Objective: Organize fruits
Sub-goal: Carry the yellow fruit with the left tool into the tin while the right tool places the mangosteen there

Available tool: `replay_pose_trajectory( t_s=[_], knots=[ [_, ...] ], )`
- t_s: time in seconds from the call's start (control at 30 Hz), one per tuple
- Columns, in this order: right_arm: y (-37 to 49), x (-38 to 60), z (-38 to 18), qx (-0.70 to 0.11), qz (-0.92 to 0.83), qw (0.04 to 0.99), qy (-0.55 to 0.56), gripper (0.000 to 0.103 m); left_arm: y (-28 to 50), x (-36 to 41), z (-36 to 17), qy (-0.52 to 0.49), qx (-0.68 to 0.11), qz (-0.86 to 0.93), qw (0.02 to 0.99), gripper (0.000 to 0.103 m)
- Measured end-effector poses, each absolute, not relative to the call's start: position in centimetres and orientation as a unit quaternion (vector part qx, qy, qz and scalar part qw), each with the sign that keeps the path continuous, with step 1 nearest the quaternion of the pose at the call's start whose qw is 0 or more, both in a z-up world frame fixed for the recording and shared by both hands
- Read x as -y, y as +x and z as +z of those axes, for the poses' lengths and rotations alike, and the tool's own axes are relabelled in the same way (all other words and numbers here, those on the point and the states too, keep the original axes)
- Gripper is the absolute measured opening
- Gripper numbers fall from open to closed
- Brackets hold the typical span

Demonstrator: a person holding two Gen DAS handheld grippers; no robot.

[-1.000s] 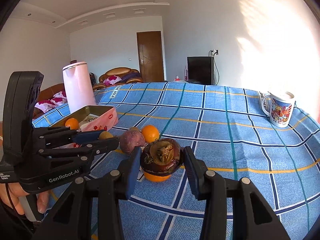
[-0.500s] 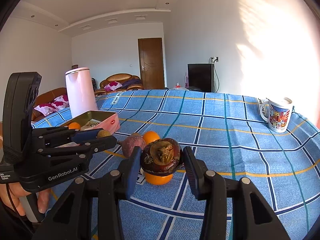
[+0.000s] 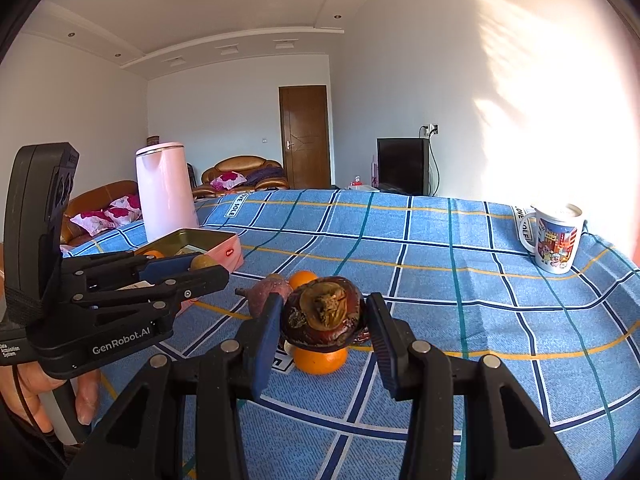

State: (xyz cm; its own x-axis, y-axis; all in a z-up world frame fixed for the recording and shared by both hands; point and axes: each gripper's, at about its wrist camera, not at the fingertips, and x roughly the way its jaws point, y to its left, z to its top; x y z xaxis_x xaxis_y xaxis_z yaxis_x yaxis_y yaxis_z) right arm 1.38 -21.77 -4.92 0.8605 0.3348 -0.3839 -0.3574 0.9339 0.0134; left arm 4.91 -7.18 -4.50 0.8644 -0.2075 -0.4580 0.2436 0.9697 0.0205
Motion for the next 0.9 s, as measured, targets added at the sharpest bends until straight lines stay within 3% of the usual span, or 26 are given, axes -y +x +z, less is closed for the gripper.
replay_pose_trajectory(
  t_s=[0.9],
  knots=[
    [1.2,20.8,-4.5,-0.186,0.173,0.966,-0.054,0.045,3.8,5.8,-3.5,0.023,-0.202,-0.098,0.974,0.028]
  ],
)
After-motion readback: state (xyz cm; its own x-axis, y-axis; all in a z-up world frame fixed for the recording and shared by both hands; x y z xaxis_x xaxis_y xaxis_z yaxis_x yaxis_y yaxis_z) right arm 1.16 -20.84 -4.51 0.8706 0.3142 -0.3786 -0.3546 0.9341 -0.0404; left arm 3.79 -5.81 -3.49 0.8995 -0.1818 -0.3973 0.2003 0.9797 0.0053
